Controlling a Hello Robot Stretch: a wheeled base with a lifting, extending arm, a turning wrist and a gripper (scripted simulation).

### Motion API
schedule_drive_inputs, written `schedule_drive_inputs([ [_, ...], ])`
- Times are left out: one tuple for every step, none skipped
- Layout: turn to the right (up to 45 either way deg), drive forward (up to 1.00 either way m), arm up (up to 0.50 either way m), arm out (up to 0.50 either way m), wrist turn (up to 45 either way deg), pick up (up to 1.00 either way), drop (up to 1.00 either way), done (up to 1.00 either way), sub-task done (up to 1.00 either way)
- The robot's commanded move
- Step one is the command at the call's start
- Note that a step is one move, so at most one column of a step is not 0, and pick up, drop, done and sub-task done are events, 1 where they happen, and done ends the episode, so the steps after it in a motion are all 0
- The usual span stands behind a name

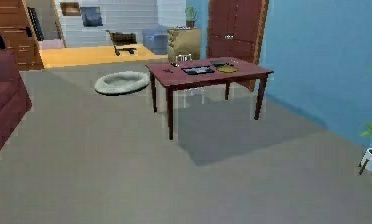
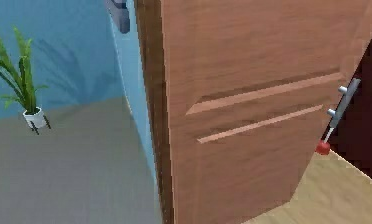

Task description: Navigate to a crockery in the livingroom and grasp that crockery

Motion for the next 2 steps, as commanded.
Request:
schedule_drive_inputs([
  [12.0,0.0,0.0,0.0,0.0,0.0,0.0,0.0,0.0],
  [0.0,1.0,0.0,0.0,0.0,0.0,0.0,0.0,0.0],
])
